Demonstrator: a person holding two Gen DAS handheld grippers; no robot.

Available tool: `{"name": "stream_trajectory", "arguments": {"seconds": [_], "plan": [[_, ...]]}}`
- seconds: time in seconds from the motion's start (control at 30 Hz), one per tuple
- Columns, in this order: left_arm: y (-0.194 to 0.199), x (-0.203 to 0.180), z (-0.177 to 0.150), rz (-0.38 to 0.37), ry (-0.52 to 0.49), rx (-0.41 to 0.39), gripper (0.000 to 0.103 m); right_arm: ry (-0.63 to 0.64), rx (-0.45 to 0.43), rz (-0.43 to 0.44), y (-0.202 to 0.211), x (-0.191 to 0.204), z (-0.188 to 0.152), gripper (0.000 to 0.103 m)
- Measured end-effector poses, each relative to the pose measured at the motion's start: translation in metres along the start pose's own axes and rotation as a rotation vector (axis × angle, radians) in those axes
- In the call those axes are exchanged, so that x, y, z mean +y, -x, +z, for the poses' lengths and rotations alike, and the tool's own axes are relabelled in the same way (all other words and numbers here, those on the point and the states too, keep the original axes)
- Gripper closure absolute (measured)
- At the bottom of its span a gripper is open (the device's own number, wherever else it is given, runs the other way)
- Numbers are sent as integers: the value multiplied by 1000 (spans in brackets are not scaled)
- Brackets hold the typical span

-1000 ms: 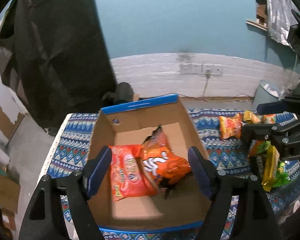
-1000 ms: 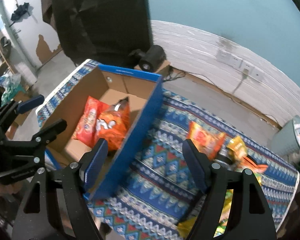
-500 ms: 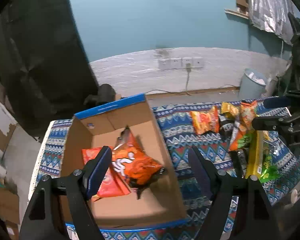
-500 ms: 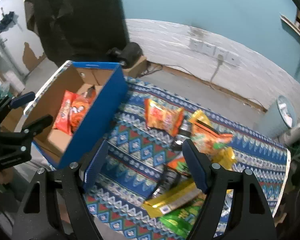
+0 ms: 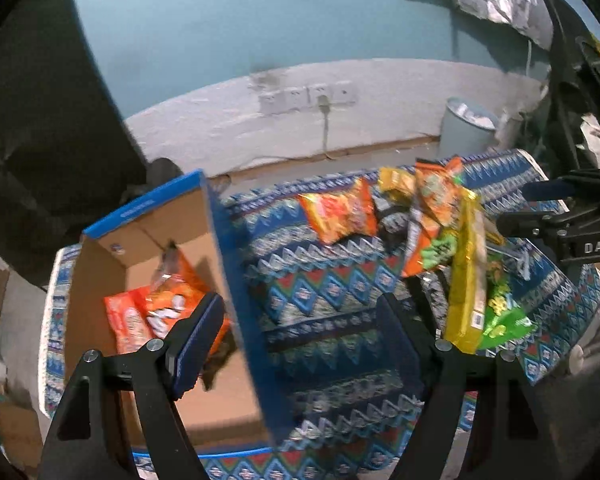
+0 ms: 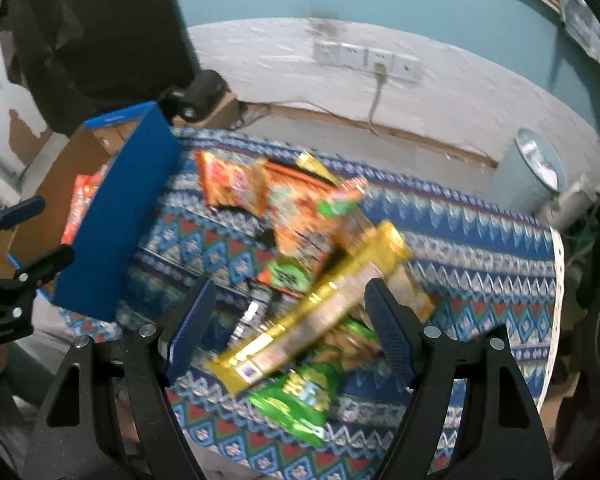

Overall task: Organize snacks
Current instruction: 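Move both tools back over the snack pile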

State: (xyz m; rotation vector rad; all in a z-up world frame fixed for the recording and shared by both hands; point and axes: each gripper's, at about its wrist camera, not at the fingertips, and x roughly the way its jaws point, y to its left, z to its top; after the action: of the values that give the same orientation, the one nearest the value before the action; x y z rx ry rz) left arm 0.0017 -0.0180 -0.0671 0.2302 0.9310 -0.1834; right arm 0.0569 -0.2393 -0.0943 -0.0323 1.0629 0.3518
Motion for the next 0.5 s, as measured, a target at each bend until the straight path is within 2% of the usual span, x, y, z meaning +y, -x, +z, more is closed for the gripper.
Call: {"name": "stream_trajectory", "arguments": {"seconds": [0.2, 0.5], "plan": [[-15, -29, -3, -12, -57, 37, 23, -61, 69, -17, -20, -27, -25, 26], [-44, -61, -7, -6, -127, 96, 23, -84, 172, -34, -55, -34, -52, 26]]}}
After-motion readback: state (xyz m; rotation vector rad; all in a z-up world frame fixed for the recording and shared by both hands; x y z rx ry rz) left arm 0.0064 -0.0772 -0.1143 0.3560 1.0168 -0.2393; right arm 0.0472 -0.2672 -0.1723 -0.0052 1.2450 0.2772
